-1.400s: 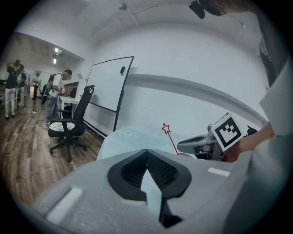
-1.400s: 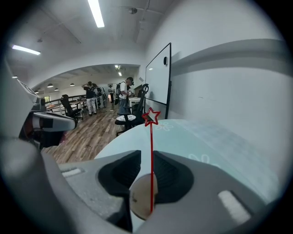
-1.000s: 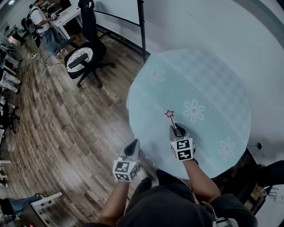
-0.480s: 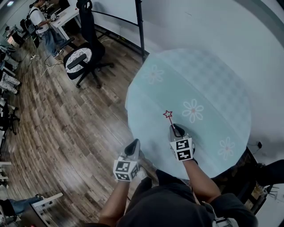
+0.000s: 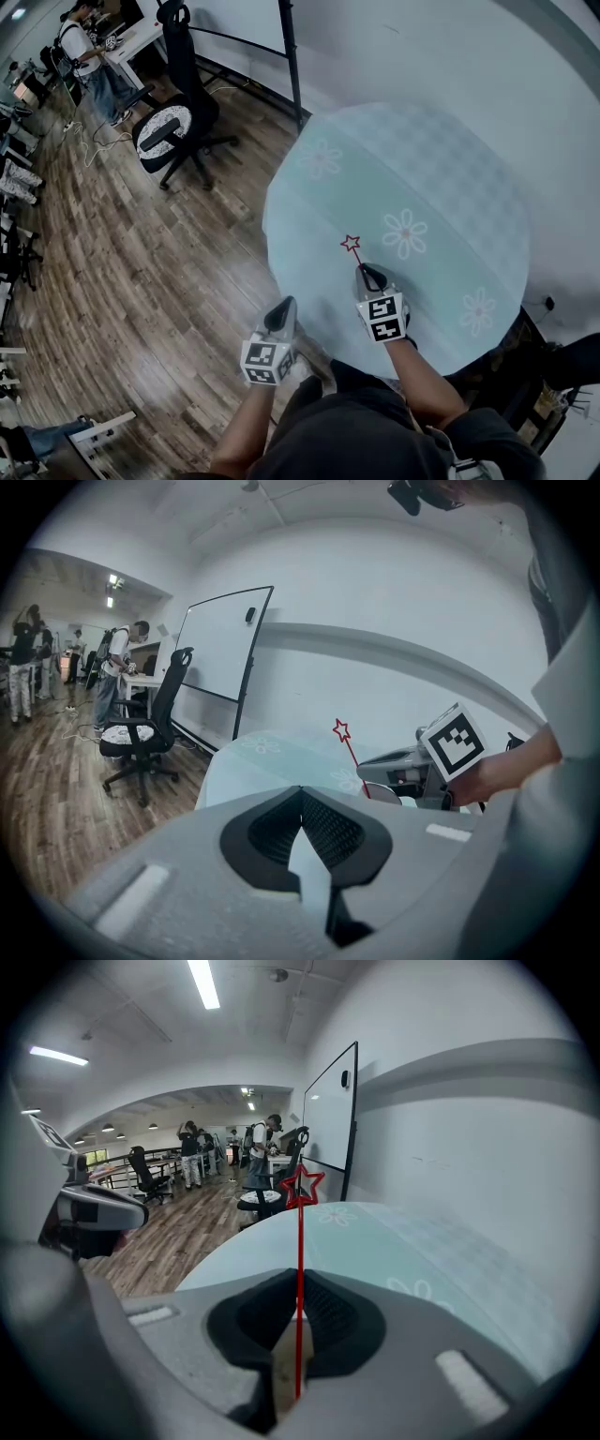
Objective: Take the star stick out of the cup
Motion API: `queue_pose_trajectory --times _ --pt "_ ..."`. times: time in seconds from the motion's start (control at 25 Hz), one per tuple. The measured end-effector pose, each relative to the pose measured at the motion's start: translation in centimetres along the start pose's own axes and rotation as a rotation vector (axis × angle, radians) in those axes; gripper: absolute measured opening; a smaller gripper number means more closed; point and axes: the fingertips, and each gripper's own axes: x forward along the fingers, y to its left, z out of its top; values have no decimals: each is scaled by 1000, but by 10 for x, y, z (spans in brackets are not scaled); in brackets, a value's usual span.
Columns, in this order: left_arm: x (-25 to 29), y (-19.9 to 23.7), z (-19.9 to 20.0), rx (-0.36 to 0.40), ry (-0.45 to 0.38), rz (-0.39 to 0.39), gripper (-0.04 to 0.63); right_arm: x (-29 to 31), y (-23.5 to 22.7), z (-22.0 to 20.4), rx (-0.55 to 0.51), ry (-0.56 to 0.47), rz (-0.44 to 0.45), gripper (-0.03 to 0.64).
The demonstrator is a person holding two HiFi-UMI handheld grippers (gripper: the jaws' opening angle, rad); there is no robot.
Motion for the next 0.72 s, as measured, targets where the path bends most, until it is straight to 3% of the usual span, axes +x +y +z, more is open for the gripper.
queue_pose_trajectory --times 0.24,0.72 --pt "-1 2 9 -10 -25 -3 3 -6 -1 8 28 -50 -19 21" --pt "-13 -17 54 41 -106 -41 5 -59 -4 68 33 -283 -60 21"
